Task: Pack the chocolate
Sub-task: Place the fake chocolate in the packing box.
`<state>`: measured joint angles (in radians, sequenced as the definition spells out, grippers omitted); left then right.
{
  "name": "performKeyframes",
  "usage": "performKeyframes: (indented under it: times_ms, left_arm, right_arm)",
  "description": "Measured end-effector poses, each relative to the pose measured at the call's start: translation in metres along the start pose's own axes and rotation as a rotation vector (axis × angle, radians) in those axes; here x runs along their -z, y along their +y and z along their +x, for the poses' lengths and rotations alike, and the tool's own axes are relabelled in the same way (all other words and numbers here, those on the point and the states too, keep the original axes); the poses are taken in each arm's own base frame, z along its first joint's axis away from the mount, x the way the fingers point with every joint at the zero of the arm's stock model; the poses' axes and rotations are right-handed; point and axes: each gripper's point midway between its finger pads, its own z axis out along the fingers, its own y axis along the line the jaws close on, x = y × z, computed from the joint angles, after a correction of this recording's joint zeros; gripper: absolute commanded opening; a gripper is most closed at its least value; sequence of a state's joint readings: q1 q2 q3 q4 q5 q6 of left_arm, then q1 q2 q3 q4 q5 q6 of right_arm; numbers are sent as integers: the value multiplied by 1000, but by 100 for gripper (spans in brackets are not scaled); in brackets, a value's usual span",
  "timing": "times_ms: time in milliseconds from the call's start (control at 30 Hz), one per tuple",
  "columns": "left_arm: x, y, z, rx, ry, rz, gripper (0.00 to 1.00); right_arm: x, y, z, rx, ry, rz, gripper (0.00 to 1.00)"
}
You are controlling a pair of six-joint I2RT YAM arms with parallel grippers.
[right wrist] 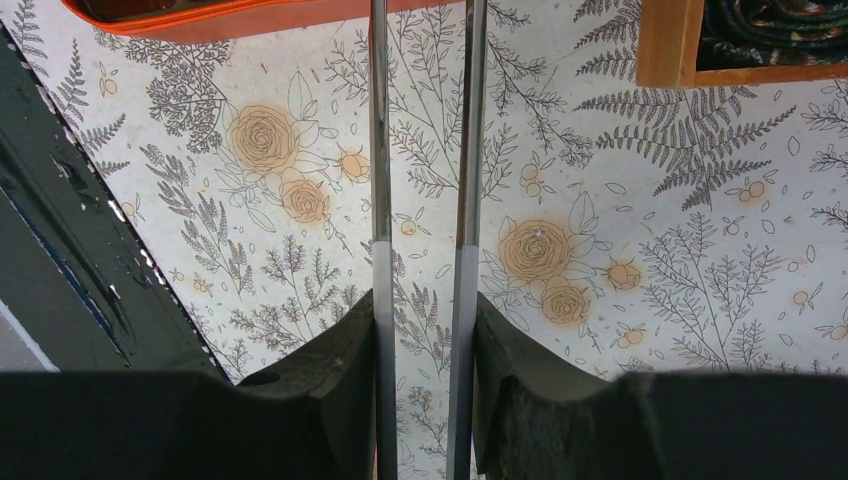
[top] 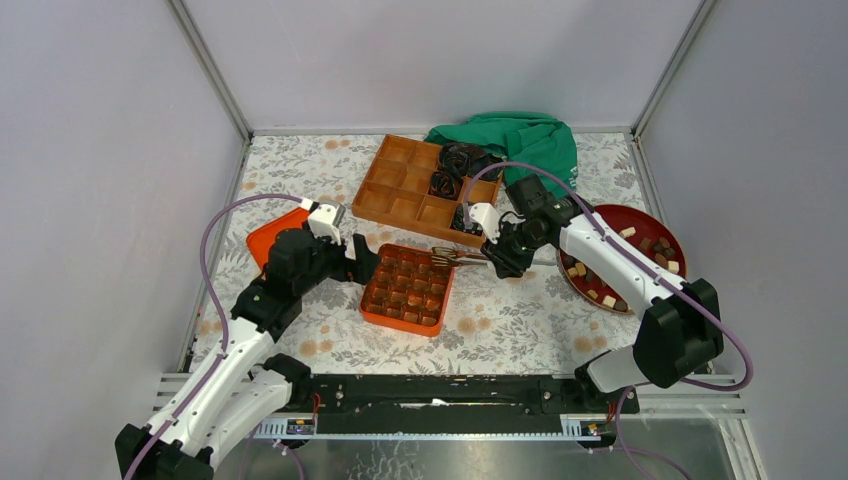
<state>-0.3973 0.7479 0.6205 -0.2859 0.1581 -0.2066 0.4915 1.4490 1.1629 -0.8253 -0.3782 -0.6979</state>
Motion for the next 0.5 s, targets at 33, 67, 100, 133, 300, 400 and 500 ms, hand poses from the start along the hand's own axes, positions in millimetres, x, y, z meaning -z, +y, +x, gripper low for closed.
performKeyframes:
  times_ms: [33, 67, 100, 133, 300, 400, 500]
  left_arm:
    - [0, 0, 0, 0, 0, 0, 99]
    - [0, 0, 0, 0, 0, 0, 99]
    - [0, 0, 0, 0, 0, 0, 99]
    - [0, 0, 0, 0, 0, 0, 99]
    - [0, 0, 0, 0, 0, 0, 99]
    - [0, 0, 0, 0, 0, 0, 99]
    - [0, 0, 0, 0, 0, 0, 99]
  right_arm:
    - [0, 0, 0, 0, 1, 0, 35]
    - [0, 0, 0, 0, 1, 1, 36]
    - [0, 0, 0, 0, 1, 1, 37]
    - [0, 0, 0, 0, 1, 0, 38]
    - [0, 0, 0, -1, 2, 0, 42]
    - [0, 0, 0, -1, 1, 0, 43]
    - [0, 0, 0, -1, 1, 0, 43]
